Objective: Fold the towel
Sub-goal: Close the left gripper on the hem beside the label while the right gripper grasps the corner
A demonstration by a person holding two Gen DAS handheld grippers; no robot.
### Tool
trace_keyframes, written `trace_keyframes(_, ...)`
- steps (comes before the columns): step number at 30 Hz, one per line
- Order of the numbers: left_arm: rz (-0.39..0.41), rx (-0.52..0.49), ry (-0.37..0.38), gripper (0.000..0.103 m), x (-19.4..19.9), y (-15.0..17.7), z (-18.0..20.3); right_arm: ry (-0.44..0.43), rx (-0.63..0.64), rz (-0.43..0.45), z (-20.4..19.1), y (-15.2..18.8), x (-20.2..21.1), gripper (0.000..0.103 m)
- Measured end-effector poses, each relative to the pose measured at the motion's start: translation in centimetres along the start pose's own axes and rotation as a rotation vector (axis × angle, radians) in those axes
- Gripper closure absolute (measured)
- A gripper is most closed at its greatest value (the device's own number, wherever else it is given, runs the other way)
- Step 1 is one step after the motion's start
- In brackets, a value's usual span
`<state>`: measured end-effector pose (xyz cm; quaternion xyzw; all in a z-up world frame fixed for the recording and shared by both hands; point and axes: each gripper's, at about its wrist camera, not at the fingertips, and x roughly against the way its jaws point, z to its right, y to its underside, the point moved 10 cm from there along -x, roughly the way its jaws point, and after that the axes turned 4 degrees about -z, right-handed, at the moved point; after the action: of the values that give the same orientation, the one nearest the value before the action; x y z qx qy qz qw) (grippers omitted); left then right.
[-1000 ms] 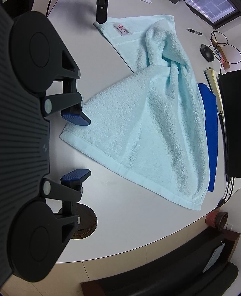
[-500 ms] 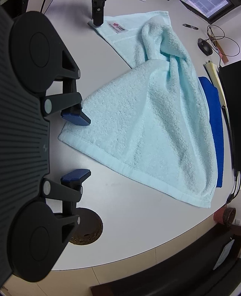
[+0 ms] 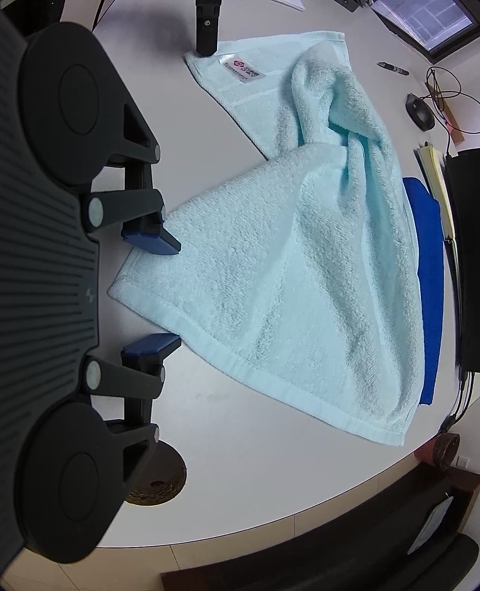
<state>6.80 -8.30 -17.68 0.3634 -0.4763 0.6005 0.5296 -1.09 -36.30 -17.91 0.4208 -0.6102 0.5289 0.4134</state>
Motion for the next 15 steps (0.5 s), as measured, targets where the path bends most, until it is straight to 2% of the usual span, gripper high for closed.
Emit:
trace_keyframes(4,-0.004,0.002,-0.006,0.092,0.02,-0.02,-0.26,0.012,0.004,0.002,0.35,-0.15,0.0,0.078)
trace_keyframes(6,-0.006,0.001,-0.011,0.091,0.03,-0.02,-0.34,0.013,0.002,0.002,0.39,-0.2,-0.02,0.079)
trace_keyframes(13,0.004,-0.025,-0.037,0.091,0.25,0.02,-0.36,0.047,0.051,0.003,-0.03,-0.17,-0.04,0.093)
trace_keyframes(15,0.0,-0.029,-0.048,0.091,0.26,0.07,-0.56,0.057,0.065,0.001,-0.15,-0.17,-0.02,0.093)
